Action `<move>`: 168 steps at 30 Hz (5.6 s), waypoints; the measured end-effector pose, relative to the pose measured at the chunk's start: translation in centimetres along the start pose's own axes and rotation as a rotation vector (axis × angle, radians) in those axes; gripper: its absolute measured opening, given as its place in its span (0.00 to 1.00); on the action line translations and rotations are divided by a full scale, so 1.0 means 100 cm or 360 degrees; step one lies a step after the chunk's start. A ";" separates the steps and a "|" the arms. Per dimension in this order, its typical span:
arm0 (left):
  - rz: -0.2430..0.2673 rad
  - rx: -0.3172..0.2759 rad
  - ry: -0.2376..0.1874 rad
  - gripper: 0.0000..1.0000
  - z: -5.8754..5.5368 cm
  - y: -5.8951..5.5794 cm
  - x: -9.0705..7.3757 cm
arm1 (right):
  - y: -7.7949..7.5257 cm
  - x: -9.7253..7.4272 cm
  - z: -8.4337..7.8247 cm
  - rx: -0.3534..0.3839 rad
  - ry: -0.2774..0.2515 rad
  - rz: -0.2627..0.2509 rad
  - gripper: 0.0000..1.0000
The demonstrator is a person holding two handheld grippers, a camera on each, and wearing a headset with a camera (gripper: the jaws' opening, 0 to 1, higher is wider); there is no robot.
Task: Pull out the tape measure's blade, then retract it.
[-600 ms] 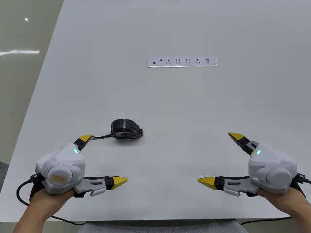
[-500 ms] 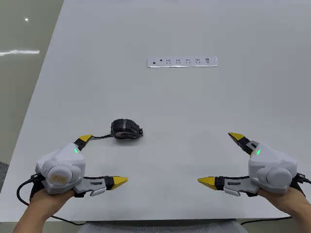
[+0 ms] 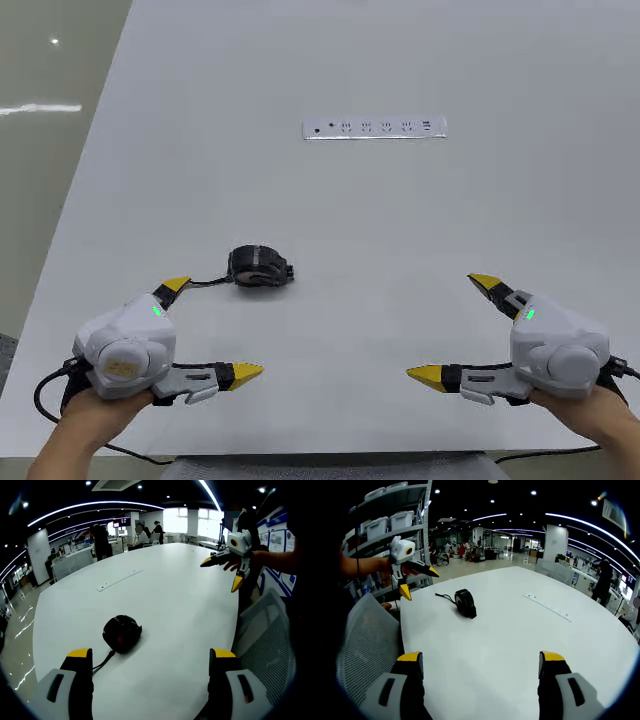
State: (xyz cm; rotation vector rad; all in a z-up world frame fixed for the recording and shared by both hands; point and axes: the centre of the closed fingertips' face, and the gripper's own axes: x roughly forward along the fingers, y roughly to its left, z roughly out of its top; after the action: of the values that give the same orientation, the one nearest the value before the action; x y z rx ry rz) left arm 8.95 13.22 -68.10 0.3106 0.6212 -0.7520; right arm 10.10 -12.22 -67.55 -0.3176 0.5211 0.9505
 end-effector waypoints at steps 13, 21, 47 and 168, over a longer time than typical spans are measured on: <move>-0.0016 0.0035 0.0025 0.90 -0.001 0.004 0.002 | -0.001 0.003 0.003 -0.0091 0.0018 0.0051 0.92; -0.0036 0.0098 0.0060 0.87 0.002 0.009 0.005 | -0.003 0.007 0.005 -0.0143 0.0036 0.0083 0.89; -0.0112 0.0247 0.0164 0.82 -0.001 0.036 0.024 | -0.014 0.036 0.012 -0.0285 0.0061 0.0220 0.81; -0.0641 0.0869 0.0579 0.33 -0.050 0.078 0.144 | 0.027 0.253 0.029 -0.0627 0.0091 0.0810 0.28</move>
State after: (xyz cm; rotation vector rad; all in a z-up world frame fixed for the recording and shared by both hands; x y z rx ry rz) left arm 20.60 13.26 -80.65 0.8546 0.8277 -1.2690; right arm 20.64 7.99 -79.17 -0.5835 0.4726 1.5476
